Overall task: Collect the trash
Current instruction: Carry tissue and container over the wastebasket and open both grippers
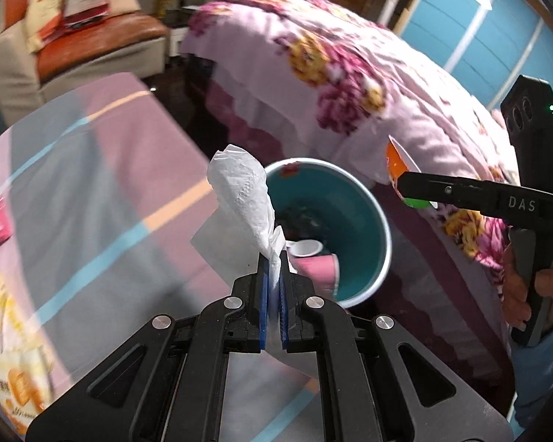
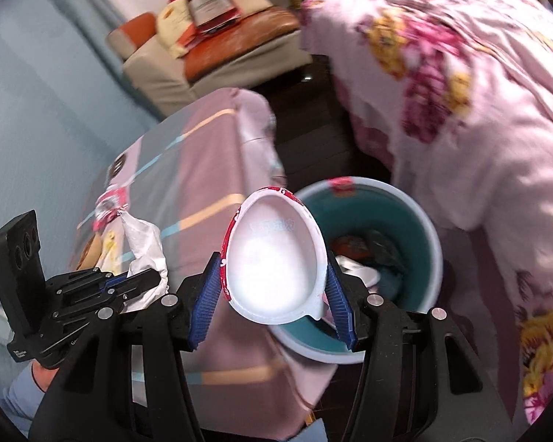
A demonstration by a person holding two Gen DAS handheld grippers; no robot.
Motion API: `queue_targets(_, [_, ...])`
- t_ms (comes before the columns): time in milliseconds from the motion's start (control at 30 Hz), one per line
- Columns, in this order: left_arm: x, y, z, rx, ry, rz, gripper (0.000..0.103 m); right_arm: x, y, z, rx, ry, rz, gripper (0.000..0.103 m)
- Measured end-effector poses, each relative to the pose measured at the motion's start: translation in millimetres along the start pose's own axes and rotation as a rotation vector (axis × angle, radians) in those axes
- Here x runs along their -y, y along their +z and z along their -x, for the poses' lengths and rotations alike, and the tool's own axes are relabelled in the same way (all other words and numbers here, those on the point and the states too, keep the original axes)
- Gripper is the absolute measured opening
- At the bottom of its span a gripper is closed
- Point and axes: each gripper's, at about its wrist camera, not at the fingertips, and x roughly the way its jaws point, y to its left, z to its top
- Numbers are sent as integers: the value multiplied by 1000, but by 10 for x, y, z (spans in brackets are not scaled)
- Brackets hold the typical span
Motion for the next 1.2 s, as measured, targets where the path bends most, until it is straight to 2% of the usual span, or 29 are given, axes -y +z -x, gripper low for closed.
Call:
queue_targets(333, [486,70,-422,-79,-30,-95,6,606,-134,44,2,-4,-87,51])
queue_targets(767, [657,44,-782,-158,-55,-123,8,824,-153,-10,-1,-18,-128,51])
queue_targets(800, [662,45,-794,-159,-55,-123,11,828,-163,-5,-3,-19,-129,51])
queue_targets(867, [653,45,-802,-158,-45,-120,30,858,-175,-6,-8,-21,-133,51])
queue_targets(900, [648,45,-794,-150,-34,-118,54,864,-174,-12,-10,-22,-135,51])
queue_targets(933, [640,43,-767,-130,-13,-119,73,879,-166,-21,-13,-23,-138,51])
queue_targets(1000, [630,53,-698,-85,15,-122,81,888,-160,-29,-16,-24,-141,51])
queue_targets(1100, [587,84,-628,-65,21,-112,83,874,-148,-45,-19,-28,-141,51])
queue_targets(1200, [535,104,-557,-43,54,-106,90,843,-130,-76,-26,-29,-135,52])
